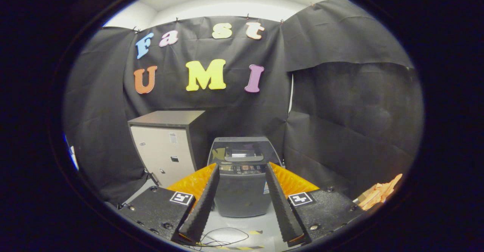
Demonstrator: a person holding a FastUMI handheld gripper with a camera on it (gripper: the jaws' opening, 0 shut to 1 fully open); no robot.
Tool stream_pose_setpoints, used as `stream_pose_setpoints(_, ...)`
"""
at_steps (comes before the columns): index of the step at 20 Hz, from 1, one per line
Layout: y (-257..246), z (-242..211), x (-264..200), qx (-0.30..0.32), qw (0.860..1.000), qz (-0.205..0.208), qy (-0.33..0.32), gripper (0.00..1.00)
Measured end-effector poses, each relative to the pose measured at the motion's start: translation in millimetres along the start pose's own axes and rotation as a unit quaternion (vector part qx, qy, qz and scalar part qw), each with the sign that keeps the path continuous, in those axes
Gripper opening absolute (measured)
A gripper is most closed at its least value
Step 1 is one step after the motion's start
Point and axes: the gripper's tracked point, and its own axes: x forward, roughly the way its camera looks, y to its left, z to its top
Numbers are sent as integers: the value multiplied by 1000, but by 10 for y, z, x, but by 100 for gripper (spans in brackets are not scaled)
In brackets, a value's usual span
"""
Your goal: Put the clothes into the washing machine and then close the washing machine lid.
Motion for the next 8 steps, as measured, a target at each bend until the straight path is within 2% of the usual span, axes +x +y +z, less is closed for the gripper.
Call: stream_pose_setpoints(8,48,109,-485,-9,1000,8,-26,78)
